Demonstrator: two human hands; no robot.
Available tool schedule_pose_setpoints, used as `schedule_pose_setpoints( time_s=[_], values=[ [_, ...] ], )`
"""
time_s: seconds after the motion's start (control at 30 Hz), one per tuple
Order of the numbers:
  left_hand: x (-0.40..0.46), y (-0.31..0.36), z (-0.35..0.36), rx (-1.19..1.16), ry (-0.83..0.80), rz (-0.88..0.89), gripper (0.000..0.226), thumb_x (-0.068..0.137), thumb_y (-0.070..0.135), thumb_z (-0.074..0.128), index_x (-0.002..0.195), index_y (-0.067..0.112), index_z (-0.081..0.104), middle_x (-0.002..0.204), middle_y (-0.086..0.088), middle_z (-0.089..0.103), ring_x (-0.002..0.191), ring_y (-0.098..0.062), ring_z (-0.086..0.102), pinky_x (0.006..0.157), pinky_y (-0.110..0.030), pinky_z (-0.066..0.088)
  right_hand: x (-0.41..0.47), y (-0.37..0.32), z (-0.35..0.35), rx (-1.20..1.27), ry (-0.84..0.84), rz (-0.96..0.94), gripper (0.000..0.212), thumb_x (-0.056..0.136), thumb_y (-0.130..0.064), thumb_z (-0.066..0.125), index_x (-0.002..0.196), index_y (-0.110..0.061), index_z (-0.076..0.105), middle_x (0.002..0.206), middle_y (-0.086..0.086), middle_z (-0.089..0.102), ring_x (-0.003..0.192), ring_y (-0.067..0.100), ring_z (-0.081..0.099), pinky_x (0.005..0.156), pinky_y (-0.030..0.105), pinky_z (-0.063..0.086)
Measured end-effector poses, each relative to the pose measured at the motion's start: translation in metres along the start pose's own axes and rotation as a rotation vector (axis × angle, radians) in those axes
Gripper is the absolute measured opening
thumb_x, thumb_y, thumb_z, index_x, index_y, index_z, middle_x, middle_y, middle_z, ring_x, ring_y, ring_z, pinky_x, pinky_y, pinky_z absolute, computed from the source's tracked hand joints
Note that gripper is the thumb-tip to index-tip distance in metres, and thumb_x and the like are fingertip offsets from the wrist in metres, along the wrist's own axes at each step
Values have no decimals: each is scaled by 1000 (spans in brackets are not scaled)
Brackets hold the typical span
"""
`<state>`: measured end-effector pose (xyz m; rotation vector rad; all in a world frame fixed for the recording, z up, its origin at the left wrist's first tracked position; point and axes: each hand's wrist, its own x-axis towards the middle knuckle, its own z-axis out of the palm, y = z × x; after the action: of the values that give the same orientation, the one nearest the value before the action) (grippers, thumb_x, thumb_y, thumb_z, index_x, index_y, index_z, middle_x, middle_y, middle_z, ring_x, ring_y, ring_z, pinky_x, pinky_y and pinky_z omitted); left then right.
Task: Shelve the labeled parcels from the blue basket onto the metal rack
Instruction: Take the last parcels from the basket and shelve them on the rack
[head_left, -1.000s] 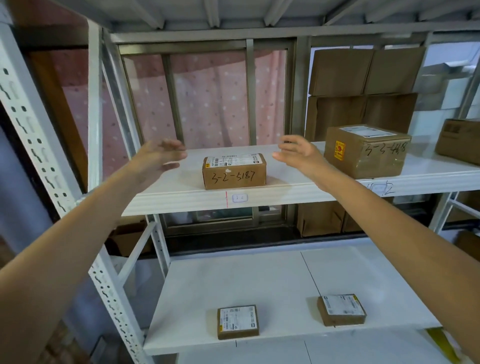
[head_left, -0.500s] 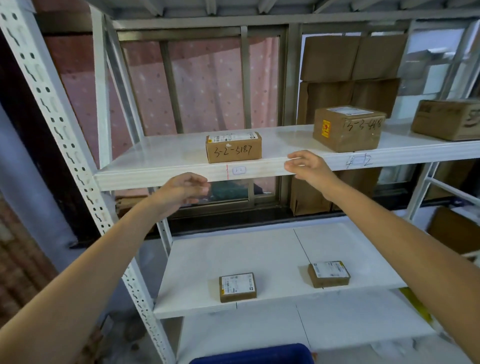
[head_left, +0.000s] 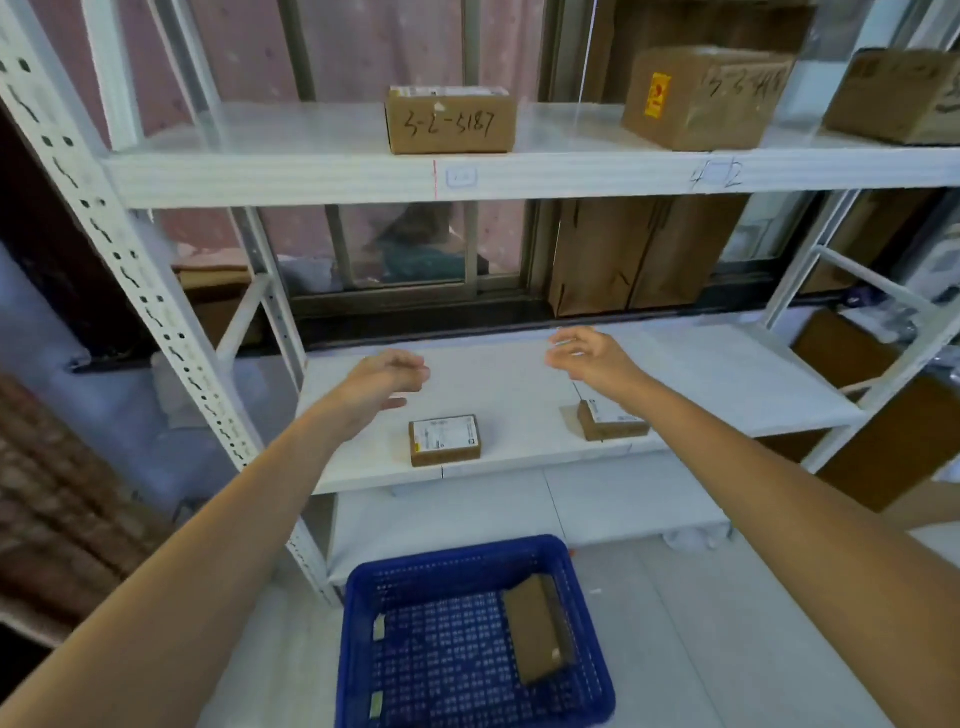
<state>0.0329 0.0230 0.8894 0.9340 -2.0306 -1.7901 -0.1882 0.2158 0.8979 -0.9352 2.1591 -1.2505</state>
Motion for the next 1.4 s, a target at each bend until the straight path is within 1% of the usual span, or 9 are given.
schedule_pose_setpoints(
  time_s=[0.13, 0.27, 0.43, 0.83, 1.0, 1.07, 1.13, 1.3, 1.4],
  values=[
    [16, -81, 29, -32, 32, -99, 21, 85, 17, 69, 105, 14, 63, 120, -8, 62, 114, -25, 57, 89, -34, 45, -2, 84, 33, -12, -33, 94, 34, 86, -24, 72, 117, -16, 63, 112, 4, 69, 108, 20, 63, 93, 35, 50],
    [33, -174, 67, -20, 14, -179, 19, 86, 17, 68, 104, 16, 63, 124, -6, 58, 114, -24, 56, 93, -35, 44, -8, 187, 64, -36, -55, 176, 36, 86, -24, 73, 119, -17, 62, 109, 0, 67, 103, 15, 62, 69, 18, 45],
    [66, -303, 133, -8, -14, -218, 28, 89, 19, 65, 115, 10, 59, 121, -9, 59, 116, -25, 56, 96, -38, 42, -6, 324, 106, -115, -69, 236, 37, 86, -26, 72, 120, -15, 62, 114, 5, 68, 107, 19, 62, 91, 27, 47],
    [176, -649, 301, 100, -129, -319, 28, 89, 41, 63, 107, 21, 54, 103, 7, 51, 102, -18, 54, 84, -35, 44, 33, 668, 280, -327, -114, 261, 43, 94, -30, 59, 134, -19, 52, 133, 4, 59, 118, 20, 57, 93, 27, 43],
    [205, -773, 336, 190, -137, -450, 28, 92, 36, 59, 81, 16, 43, 75, -1, 37, 64, -14, 41, 62, -31, 33, 46, 767, 321, -608, -61, 236, 17, 94, -24, 49, 90, -14, 62, 104, 12, 62, 100, 35, 62, 75, 36, 50],
    [213, -803, 346, 155, -199, -513, 42, 94, 36, 57, 124, 8, 47, 105, -6, 53, 88, -19, 56, 73, -37, 45, 50, 789, 328, -695, -21, 249, 24, 93, -22, 49, 99, -3, 62, 114, 18, 58, 99, 36, 60, 73, 37, 49],
    [219, -822, 356, 204, -261, -587, 76, 96, 40, 52, 152, 7, 13, 155, -10, 27, 135, -32, 38, 103, -43, 39, 50, 797, 333, -803, -48, 264, 26, 94, -24, 50, 100, -2, 61, 127, 20, 53, 101, 36, 59, 73, 37, 48],
    [230, -837, 372, 312, -360, -672, 56, 103, 34, 32, 151, 8, 20, 160, -12, 14, 146, -32, 16, 115, -45, 25, 47, 810, 347, -874, -258, 401, 41, 99, -33, 45, 128, -5, 53, 145, 17, 41, 105, 29, 57, 75, 33, 45],
    [233, -837, 384, 259, -395, -758, 50, 102, 29, 34, 146, 4, 30, 150, -15, 34, 139, -33, 34, 110, -46, 35, 49, 816, 352, -799, -377, 476, 48, 99, -34, 45, 138, -5, 45, 141, 17, 47, 104, 26, 56, 72, 29, 46]
  ],
)
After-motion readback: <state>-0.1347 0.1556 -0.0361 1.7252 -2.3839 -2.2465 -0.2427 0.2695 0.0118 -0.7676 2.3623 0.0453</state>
